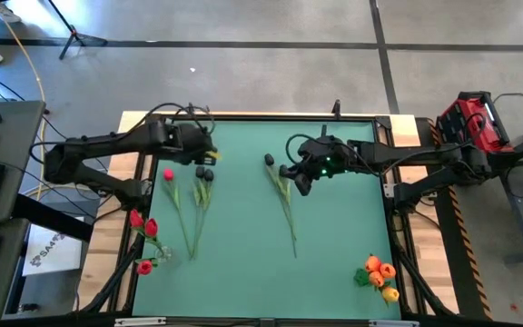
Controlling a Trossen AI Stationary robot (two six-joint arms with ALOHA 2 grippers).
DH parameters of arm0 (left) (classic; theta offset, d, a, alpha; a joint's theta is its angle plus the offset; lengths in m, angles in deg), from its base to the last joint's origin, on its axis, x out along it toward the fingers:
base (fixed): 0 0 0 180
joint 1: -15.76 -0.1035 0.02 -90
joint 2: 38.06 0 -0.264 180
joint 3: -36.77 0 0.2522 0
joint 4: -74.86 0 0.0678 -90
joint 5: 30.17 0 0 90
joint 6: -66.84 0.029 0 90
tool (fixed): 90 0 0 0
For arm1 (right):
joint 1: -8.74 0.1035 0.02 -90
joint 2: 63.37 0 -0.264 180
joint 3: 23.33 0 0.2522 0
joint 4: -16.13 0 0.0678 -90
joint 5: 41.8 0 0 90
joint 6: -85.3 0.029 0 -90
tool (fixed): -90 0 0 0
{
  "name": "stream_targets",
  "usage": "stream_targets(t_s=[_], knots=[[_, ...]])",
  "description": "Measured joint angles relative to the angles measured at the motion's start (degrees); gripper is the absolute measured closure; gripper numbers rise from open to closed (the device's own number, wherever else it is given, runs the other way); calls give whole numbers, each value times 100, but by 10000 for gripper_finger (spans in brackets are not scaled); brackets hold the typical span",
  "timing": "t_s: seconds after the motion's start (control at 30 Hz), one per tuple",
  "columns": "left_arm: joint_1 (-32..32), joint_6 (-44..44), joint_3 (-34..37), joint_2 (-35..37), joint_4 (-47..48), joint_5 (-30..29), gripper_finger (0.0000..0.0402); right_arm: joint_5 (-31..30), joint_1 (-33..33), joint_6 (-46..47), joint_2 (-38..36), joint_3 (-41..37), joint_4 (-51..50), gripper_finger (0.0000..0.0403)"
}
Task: Sort flowers into vase by color
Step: Put the red flower into the transparent vase
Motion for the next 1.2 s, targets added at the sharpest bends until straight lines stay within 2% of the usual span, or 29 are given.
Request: stream_targets(t_s=[0.2,0.43,0.83,1.07,1.2], knots=[[143,-840,949,301,-177,335,267,-23,-65,-253,0,0,-1,289],[266,-1816,1758,321,-208,378,267,136,-258,-483,0,0,-13,289],[254,-2299,2698,311,-276,402,274,355,-452,-582,0,0,-87,289],[175,-2440,3264,309,-1115,537,296,357,-452,-582,0,0,-96,289],[107,-2634,3403,311,-1139,537,302,355,-452,-582,0,0,-127,289]])
